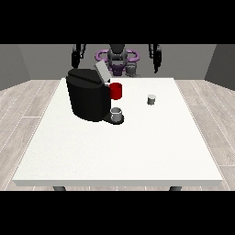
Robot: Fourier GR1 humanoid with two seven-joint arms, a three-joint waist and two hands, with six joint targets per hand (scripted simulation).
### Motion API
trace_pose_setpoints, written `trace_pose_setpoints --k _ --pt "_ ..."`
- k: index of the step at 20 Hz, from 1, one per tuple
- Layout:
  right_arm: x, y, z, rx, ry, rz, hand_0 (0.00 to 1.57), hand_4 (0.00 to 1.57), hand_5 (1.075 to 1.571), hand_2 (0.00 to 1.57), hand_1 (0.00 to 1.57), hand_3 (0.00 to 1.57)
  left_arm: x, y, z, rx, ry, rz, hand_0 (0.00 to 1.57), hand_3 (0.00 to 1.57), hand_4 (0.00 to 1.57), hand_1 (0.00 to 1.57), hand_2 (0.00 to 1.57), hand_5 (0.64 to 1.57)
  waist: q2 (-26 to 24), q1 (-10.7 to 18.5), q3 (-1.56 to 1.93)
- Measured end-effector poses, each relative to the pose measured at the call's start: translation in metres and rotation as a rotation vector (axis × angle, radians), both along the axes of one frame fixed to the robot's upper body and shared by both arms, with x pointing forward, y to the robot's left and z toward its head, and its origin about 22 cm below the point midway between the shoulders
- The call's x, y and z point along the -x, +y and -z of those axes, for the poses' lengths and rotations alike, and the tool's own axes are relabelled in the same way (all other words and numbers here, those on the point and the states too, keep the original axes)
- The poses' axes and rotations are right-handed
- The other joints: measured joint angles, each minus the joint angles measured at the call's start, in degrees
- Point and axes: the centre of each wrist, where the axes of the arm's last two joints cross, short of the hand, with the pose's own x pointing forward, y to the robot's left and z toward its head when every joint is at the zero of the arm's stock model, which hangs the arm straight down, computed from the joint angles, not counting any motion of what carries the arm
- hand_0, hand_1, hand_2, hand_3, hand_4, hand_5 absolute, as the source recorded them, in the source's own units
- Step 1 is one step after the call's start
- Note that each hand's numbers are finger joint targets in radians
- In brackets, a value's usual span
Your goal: Insert the coffee pod into the coffee machine and close the lid
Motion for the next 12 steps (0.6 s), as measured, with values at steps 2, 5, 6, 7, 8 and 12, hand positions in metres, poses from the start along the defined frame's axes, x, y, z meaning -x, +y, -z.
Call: trace_pose_setpoints --k 2,5,6,7,8,12 --pt "0.000 -0.002 0.004 -0.011 0.016 -0.002 0.00 0.13 1.571 0.00 0.00 0.00 -0.001 -0.005 0.002 0.005 -0.006 0.003 0.00 0.00 0.26 0.00 0.00 1.571 -0.36 0.10 0.08" --pt "0.008 -0.005 0.007 -0.019 0.049 -0.001 0.00 0.13 1.571 0.00 0.00 0.00 0.006 0.003 0.009 0.018 -0.026 0.012 0.00 0.00 0.26 0.00 0.00 1.571 -1.82 0.18 0.16" --pt "0.010 -0.006 0.012 -0.022 0.049 0.005 0.00 0.13 1.571 0.00 0.00 0.00 0.007 0.007 0.008 0.021 -0.046 0.023 0.00 0.00 0.26 0.00 0.00 1.571 -1.87 0.64 0.16" --pt "0.010 -0.009 0.011 -0.035 0.026 0.037 0.00 0.11 1.571 0.00 0.00 0.00 0.007 0.014 0.007 0.002 -0.058 0.017 0.00 0.00 0.31 0.00 0.00 1.571 -2.02 -0.01 0.20" --pt "0.006 -0.010 0.008 -0.050 -0.002 0.072 0.00 0.09 1.571 0.00 0.00 0.00 0.006 0.018 0.005 -0.021 -0.073 0.028 0.00 0.00 0.32 0.00 0.00 1.571 -1.69 -0.13 0.21" --pt "-0.001 -0.008 0.002 -0.081 -0.079 0.133 0.00 0.22 1.571 0.00 0.00 0.00 -0.006 0.035 -0.007 -0.122 -0.101 0.036 0.00 0.00 0.00 0.00 0.00 1.571 -0.61 -1.07 0.22"
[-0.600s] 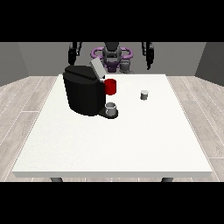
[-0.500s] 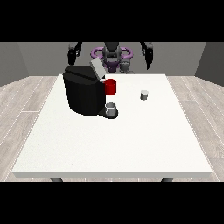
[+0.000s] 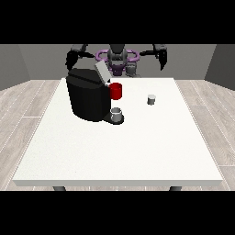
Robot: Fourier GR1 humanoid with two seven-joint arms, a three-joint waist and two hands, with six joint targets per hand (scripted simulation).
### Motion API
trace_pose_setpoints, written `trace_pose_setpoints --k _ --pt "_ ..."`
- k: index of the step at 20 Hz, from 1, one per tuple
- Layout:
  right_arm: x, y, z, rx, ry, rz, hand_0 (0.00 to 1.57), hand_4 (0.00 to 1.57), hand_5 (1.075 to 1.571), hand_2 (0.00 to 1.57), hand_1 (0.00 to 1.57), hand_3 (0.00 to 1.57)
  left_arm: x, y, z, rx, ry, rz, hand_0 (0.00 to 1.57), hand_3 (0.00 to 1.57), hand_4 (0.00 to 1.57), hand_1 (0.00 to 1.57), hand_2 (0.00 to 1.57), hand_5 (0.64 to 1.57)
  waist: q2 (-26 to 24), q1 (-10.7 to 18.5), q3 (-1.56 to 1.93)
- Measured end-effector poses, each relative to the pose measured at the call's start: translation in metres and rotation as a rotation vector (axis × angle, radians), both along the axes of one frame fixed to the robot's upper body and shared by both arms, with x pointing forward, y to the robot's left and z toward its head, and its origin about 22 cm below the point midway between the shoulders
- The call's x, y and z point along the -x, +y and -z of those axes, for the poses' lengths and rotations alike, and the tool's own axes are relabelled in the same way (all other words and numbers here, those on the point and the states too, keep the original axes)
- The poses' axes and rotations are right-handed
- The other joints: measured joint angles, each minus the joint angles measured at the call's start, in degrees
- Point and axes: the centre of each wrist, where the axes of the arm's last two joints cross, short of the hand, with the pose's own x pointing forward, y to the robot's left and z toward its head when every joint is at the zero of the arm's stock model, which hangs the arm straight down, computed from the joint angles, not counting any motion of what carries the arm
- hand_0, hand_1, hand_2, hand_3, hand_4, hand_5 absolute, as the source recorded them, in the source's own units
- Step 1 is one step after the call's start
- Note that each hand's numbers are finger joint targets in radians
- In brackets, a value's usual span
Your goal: Insert the coffee pod into the coffee machine and close the lid
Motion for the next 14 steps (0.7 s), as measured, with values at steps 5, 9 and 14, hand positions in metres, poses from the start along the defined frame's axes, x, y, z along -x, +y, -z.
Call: trace_pose_setpoints --k 5,9,14 --pt "-0.005 0.009 -0.008 -0.021 -0.060 -0.010 0.00 0.18 1.571 0.00 0.00 0.00 -0.025 0.031 -0.014 -0.085 0.021 -0.029 0.00 0.00 0.00 0.00 0.00 1.571 2.35 -2.47 0.00" --pt "-0.009 0.019 -0.015 -0.031 -0.088 -0.034 0.00 0.19 1.571 0.00 0.00 0.00 -0.043 0.042 -0.016 -0.109 0.072 -0.036 0.00 0.00 0.00 0.00 0.00 1.571 4.20 -4.11 0.00" --pt "-0.015 0.027 -0.022 -0.030 -0.122 -0.049 0.00 0.28 1.571 0.00 0.00 0.00 -0.061 0.059 -0.016 -0.157 0.121 -0.049 0.00 0.00 0.00 0.00 0.00 1.571 6.77 -5.40 -0.01"
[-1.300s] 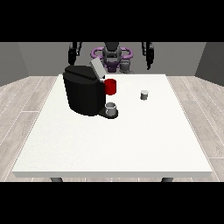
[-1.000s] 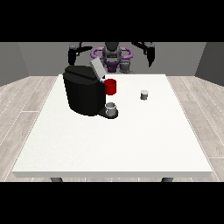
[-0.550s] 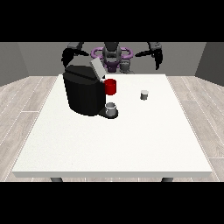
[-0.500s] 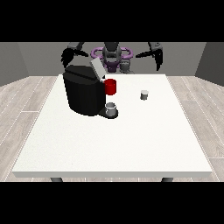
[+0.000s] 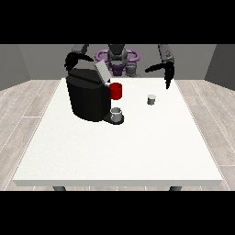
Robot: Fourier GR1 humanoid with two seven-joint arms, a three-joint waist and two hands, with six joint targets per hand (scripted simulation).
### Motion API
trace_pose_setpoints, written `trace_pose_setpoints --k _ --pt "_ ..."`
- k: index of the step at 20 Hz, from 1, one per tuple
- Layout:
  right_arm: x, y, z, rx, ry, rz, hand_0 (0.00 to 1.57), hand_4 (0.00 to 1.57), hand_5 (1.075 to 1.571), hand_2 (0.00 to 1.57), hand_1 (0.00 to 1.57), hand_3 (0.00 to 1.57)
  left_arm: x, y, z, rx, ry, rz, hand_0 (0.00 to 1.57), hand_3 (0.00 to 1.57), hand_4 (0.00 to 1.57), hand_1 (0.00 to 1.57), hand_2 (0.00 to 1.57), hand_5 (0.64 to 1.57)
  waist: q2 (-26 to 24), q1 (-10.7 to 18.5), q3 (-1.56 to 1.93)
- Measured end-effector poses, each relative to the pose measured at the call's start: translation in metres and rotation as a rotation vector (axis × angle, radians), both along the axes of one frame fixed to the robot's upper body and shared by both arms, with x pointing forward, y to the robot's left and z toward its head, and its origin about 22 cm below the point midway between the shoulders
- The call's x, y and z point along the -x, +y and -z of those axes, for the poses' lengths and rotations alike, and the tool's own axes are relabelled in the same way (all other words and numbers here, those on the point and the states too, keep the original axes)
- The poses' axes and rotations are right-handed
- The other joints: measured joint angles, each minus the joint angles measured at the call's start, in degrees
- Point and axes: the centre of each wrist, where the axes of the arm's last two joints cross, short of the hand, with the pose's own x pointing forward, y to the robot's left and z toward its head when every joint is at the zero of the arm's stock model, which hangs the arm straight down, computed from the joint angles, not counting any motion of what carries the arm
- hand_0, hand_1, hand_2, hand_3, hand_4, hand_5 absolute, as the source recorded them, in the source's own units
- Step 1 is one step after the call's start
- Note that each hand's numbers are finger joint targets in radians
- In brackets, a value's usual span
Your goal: Insert the coffee pod into the coffee machine and close the lid
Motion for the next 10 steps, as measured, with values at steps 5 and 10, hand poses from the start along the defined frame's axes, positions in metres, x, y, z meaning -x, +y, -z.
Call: trace_pose_setpoints --k 5,10 --pt "-0.010 0.002 -0.010 -0.001 -0.016 -0.019 0.00 0.33 1.571 0.00 0.00 0.00 -0.018 0.012 0.000 -0.029 0.031 -0.031 0.00 0.00 0.00 0.00 0.00 1.571 2.87 -0.86 0.00" --pt "-0.017 0.004 -0.006 0.004 -0.003 -0.015 0.00 0.39 1.571 0.00 0.00 0.00 -0.029 0.008 0.008 -0.083 0.080 -0.036 0.00 0.00 0.00 0.00 0.00 1.571 4.04 -0.78 0.01"
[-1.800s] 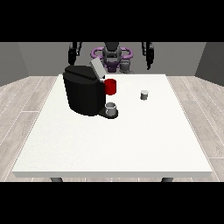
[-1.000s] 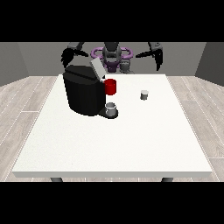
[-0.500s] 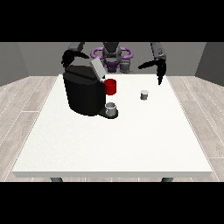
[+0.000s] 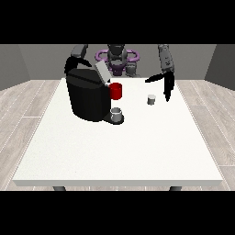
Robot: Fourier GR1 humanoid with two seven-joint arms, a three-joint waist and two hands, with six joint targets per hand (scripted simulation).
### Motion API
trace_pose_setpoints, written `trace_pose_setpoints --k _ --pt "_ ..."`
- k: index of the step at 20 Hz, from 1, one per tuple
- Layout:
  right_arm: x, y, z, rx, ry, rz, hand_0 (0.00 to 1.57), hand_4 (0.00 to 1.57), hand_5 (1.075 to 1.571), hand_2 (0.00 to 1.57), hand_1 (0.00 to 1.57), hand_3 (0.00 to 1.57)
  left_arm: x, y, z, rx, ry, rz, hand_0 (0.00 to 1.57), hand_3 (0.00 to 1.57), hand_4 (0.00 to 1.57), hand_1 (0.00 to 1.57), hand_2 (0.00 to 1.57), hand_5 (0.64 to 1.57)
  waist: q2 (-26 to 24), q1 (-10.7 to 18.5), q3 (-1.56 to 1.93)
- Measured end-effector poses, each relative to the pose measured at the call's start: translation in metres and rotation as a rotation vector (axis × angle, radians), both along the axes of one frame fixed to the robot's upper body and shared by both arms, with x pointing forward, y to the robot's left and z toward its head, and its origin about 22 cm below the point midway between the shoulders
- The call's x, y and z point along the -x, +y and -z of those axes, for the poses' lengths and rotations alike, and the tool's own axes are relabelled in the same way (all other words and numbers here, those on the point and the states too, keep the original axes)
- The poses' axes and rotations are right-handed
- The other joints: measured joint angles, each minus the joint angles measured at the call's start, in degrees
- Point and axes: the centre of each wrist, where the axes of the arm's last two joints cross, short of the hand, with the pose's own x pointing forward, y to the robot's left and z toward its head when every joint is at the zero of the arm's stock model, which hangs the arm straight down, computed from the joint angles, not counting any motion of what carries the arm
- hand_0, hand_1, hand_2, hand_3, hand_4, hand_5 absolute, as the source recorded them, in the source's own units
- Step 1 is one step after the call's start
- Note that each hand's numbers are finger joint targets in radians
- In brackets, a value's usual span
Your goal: Insert the coffee pod into the coffee machine and close the lid
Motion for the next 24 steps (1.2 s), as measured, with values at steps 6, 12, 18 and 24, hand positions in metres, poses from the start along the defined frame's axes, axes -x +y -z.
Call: trace_pose_setpoints --k 6,12,18,24 --pt "-0.009 0.003 -0.002 0.020 0.037 0.009 0.00 0.43 1.571 0.00 0.00 0.00 -0.009 -0.007 0.009 -0.090 0.025 0.026 0.10 0.00 0.00 0.10 0.50 1.571 0.78 0.11 -0.01" --pt "-0.016 -0.002 0.004 0.048 0.076 0.028 0.00 0.41 1.571 0.00 0.00 0.00 -0.016 -0.011 0.015 -0.159 0.080 0.026 0.76 0.51 0.00 0.76 0.82 1.571 0.12 0.70 -0.01" --pt "-0.016 0.006 0.009 0.052 0.087 0.036 0.00 0.43 1.571 0.00 0.00 0.00 -0.016 -0.007 0.023 -0.274 0.114 0.040 0.57 0.41 0.00 0.57 0.70 1.571 0.38 0.18 -0.01" --pt "-0.014 0.014 0.015 0.045 0.096 0.030 0.00 0.52 1.571 0.00 0.00 0.00 -0.017 -0.006 0.029 -0.383 0.090 0.055 0.70 0.59 0.00 0.70 0.83 1.571 0.85 -0.20 0.00"
